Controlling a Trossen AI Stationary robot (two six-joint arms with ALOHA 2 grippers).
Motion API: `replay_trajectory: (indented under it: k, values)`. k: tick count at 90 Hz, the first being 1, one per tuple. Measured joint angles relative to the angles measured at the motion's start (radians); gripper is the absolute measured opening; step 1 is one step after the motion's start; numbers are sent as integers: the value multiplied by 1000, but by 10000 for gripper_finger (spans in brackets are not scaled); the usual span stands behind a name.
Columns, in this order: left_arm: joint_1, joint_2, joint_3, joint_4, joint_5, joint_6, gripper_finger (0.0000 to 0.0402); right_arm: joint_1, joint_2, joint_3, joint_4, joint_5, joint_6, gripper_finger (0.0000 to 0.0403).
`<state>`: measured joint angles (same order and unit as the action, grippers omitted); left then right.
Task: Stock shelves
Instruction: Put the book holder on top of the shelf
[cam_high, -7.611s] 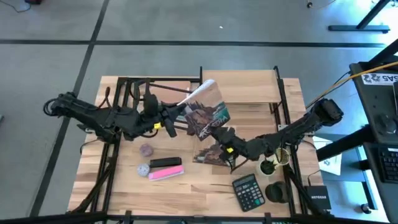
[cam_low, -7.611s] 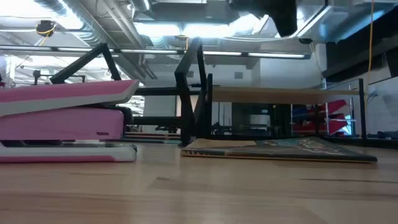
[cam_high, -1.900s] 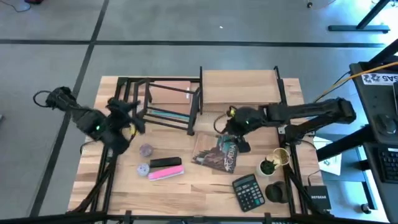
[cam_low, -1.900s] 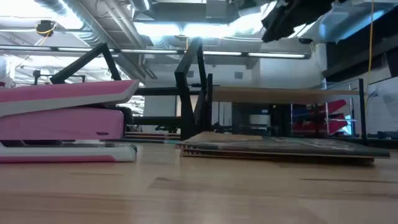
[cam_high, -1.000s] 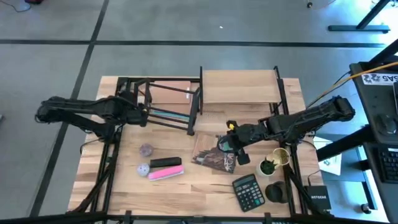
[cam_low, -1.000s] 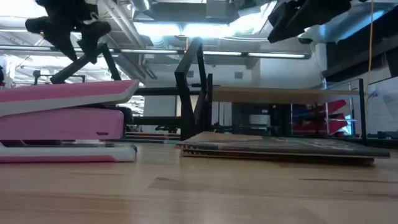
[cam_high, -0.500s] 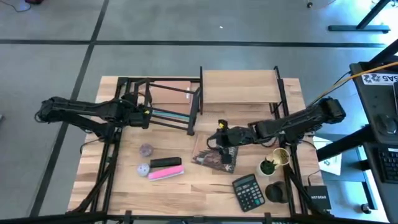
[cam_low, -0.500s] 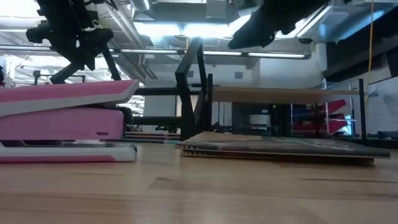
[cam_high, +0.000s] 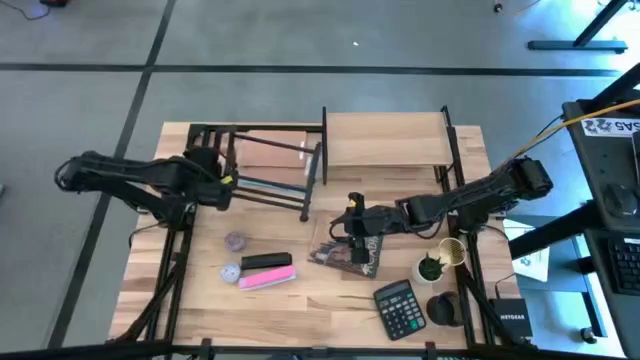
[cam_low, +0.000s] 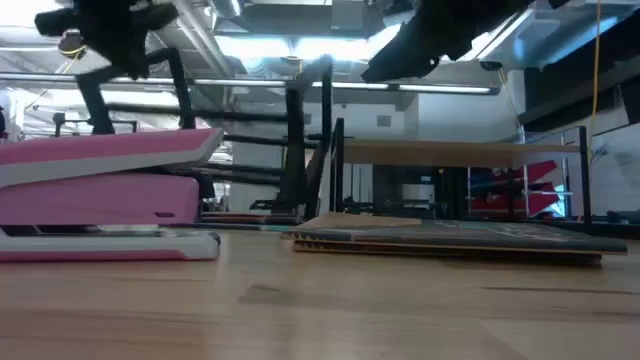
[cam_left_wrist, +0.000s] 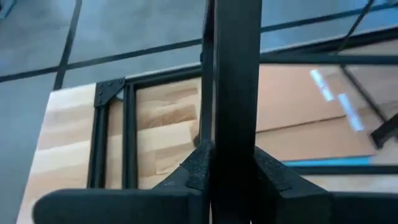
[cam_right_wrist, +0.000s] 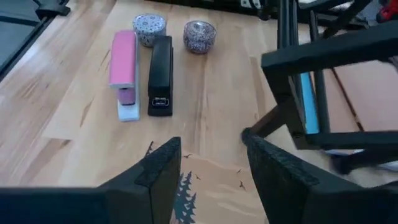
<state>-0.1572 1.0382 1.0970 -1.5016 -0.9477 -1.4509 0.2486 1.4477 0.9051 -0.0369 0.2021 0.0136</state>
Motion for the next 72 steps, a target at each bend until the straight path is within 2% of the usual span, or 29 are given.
replay_trajectory:
  k: [42, 59, 72]
  values:
    - [-75, -1, 232, 32, -163, 93, 42, 1, -167, 1, -15, 3, -39, 170]
    - [-87, 4, 275, 30, -224, 135, 42, 1, -213, 1, -90, 74, -40, 170]
    - [-83, 25, 281, 185, -302, 252, 42, 1, -286, 1, -175, 160, -42, 169]
